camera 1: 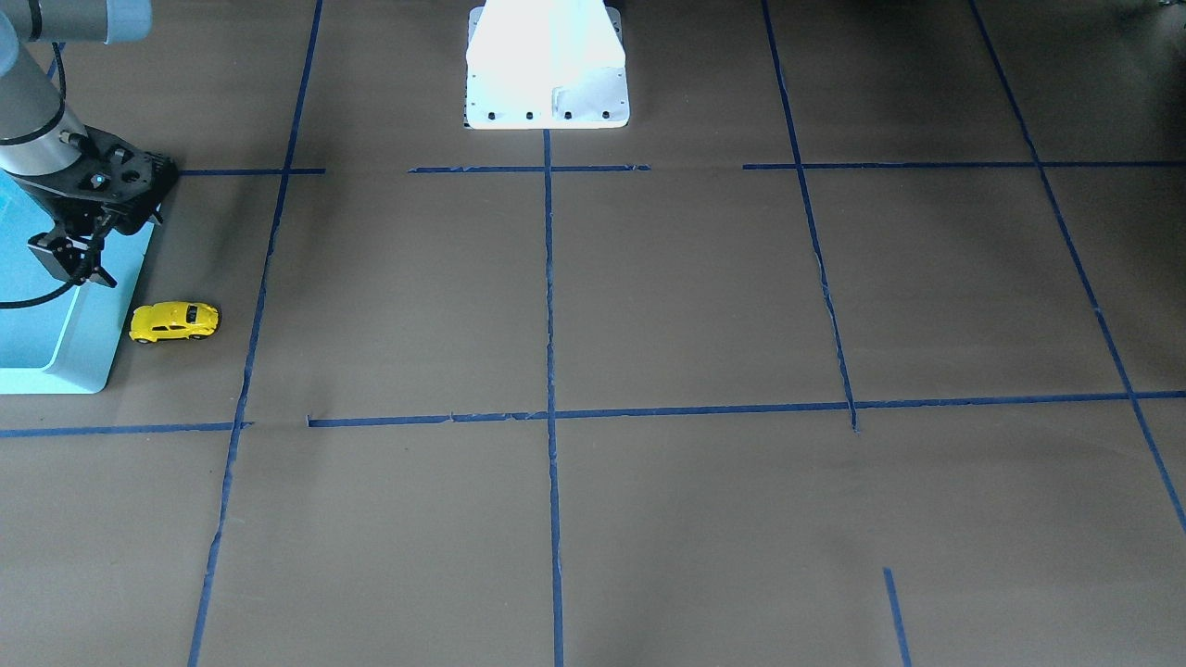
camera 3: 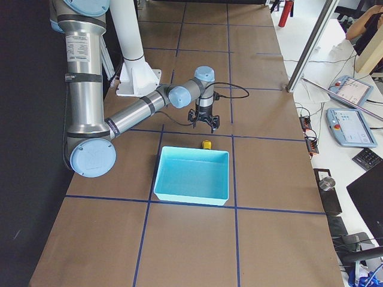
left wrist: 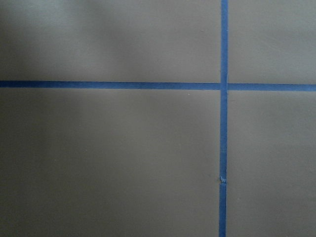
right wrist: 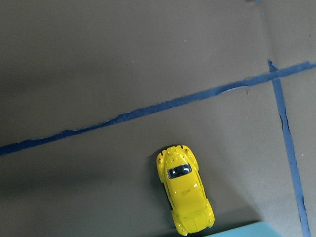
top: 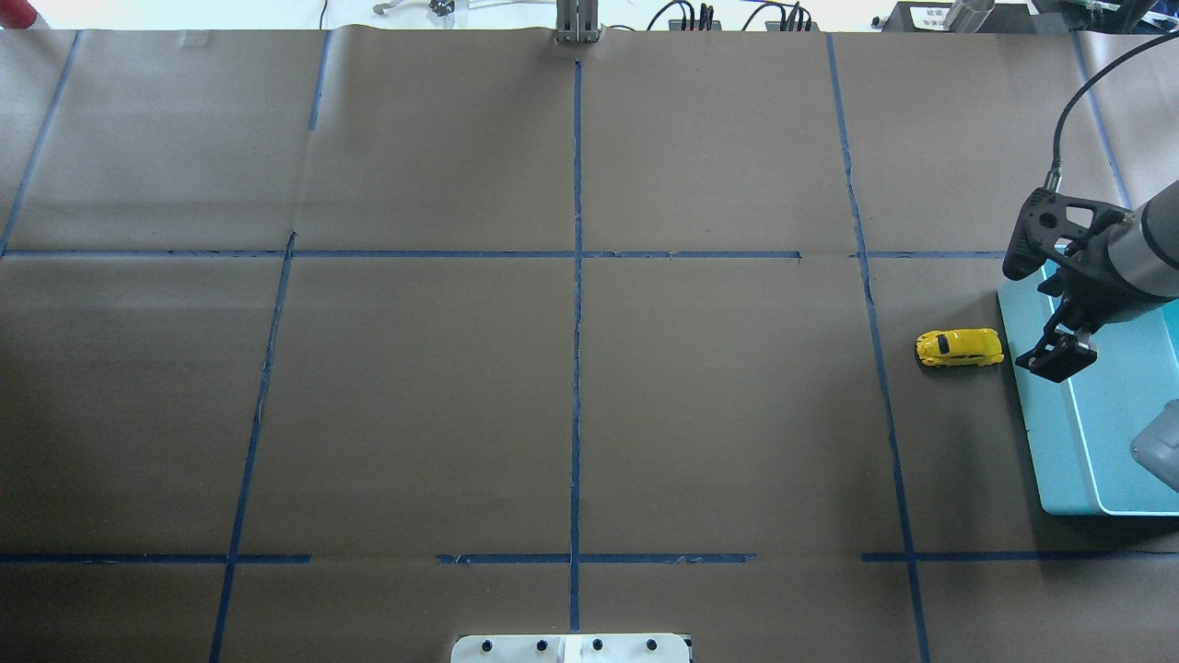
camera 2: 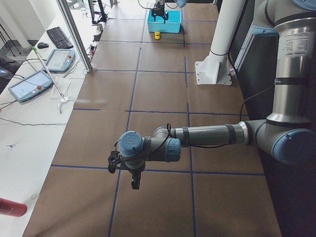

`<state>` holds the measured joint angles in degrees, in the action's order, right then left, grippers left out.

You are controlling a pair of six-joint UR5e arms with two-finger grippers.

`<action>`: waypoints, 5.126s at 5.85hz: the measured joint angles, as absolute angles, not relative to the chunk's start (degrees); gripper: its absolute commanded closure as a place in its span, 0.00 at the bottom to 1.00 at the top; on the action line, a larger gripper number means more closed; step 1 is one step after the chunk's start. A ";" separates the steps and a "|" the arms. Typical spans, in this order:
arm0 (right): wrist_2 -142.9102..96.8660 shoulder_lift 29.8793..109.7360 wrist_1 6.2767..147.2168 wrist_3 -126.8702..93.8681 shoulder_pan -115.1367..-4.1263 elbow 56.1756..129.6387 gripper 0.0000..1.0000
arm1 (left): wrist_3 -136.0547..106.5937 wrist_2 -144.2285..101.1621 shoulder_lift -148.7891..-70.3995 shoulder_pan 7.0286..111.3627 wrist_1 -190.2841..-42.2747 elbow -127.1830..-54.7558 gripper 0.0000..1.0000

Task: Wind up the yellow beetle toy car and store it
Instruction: 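Lower the right gripper over the car beside the tray, then close the right gripper on the yellow car, then lift the car with the right gripper and carry it over the tray, then lower the car into the blue tray and open the right gripper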

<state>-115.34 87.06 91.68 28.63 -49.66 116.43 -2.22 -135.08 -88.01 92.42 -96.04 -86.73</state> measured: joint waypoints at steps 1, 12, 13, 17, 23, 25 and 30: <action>-113.73 85.28 91.64 32.33 -48.02 114.56 0.00 | -6.02 -135.11 -88.01 92.65 -96.20 -87.53 0.00; -110.52 85.96 79.95 38.38 -43.67 101.69 0.24 | -5.54 -135.26 -86.86 92.46 -96.48 -92.80 0.00; -110.43 85.96 79.91 38.40 -43.31 101.43 0.78 | -5.54 -135.20 -86.90 92.46 -96.44 -92.88 0.00; -108.06 86.35 80.83 38.41 -43.51 105.18 1.00 | -5.58 -135.18 -86.97 92.34 -96.42 -92.74 0.00; -111.36 102.56 93.88 54.30 -57.31 124.07 1.00 | -5.62 -135.18 -86.97 92.29 -96.41 -92.72 0.00; -112.35 104.26 74.65 52.03 -57.55 110.63 1.00 | -5.63 -135.18 -87.00 92.22 -96.42 -92.72 0.00; -112.44 104.51 65.67 46.41 -52.76 103.19 0.97 | -5.63 -135.18 -87.05 92.20 -96.42 -92.73 0.00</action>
<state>-112.44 104.51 65.67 46.41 -52.76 103.19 -5.63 -135.18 -87.05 92.20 -96.42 -92.73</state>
